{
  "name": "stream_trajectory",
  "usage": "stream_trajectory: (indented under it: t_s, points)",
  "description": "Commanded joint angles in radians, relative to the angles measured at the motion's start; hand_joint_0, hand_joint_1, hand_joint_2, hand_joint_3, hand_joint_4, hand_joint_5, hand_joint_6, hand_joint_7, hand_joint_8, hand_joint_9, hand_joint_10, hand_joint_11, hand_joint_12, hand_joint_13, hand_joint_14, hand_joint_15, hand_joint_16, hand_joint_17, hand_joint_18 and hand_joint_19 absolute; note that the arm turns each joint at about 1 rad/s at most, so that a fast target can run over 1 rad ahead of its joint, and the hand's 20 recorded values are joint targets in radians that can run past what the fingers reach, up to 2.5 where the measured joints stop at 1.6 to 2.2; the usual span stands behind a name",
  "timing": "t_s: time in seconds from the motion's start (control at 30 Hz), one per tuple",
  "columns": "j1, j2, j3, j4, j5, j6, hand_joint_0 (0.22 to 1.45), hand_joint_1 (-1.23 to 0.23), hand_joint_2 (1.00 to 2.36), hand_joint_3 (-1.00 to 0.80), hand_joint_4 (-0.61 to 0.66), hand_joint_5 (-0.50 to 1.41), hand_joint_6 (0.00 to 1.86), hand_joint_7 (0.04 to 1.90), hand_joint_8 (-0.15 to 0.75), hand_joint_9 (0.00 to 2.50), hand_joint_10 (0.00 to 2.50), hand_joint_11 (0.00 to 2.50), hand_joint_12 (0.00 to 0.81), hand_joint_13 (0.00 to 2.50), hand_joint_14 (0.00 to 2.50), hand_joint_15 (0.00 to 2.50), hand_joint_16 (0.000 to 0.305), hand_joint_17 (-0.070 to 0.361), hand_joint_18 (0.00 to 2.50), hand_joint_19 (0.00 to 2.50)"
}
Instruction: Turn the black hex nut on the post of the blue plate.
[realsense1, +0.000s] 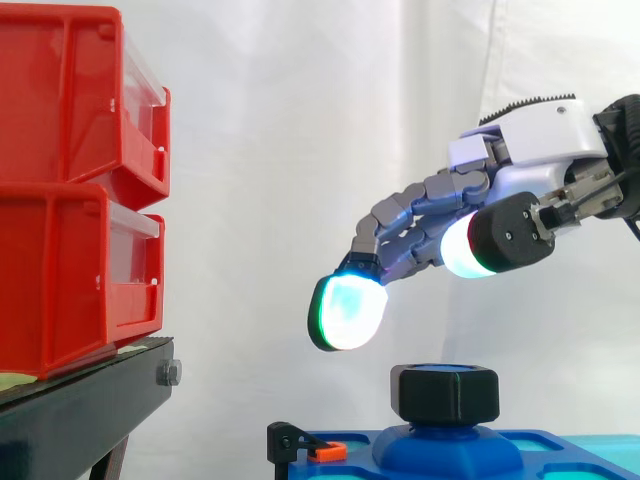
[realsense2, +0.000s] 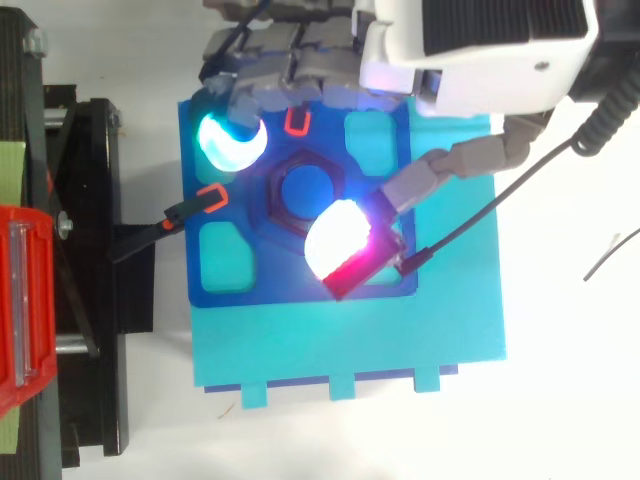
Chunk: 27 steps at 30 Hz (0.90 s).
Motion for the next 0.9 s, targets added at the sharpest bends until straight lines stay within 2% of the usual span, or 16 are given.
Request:
stream_trajectory:
  t_s: [0.0,0.17,0.33,0.43,0.5,0.67,0.87]
  points:
    - [0.019,-0.001,0.001,0.006,0.02,0.009,0.48,-0.47,1.0,-0.5,0.21,-0.19,0.5,0.8,0.255,0.33,0.0,0.0,0.375,0.07,0.0,0.0,0.058,0.13,0.0,0.09]
    - [0.047,-0.001,0.001,0.001,0.049,0.02,0.48,-0.47,1.0,-0.5,0.21,-0.19,0.5,0.8,0.255,0.33,0.0,0.0,0.374,0.07,0.0,0.0,0.058,0.13,0.0,0.09]
    - [0.072,0.0,0.001,-0.013,0.063,0.022,0.48,-0.47,1.0,-0.5,0.2,-0.19,0.5,0.85,0.255,0.33,0.0,0.0,0.373,0.07,0.0,0.0,0.058,0.13,0.01,0.08]
    - [0.081,0.0,0.001,-0.022,0.08,0.022,0.48,-0.47,1.0,-0.5,0.21,-0.19,0.5,0.89,0.255,0.33,0.0,0.0,0.373,0.07,0.0,0.0,0.058,0.13,0.01,0.08]
    - [0.096,-0.001,0.001,-0.037,0.101,0.022,0.48,-0.47,1.0,-0.5,0.21,-0.19,0.5,0.91,0.255,0.33,0.0,0.0,0.373,0.07,0.0,0.0,0.058,0.13,0.01,0.08]
    - [0.112,-0.001,0.001,-0.057,0.121,0.022,0.48,-0.47,1.0,-0.5,0.2,-0.19,0.5,0.92,0.253,0.32,0.0,0.0,0.373,0.08,0.0,0.0,0.058,0.13,0.02,0.08]
    - [0.119,-0.001,0.001,-0.077,0.134,0.018,0.48,-0.47,1.0,-0.5,0.2,-0.19,0.5,0.92,0.25,0.32,0.0,0.0,0.37,0.08,0.0,0.0,0.058,0.131,0.02,0.08]
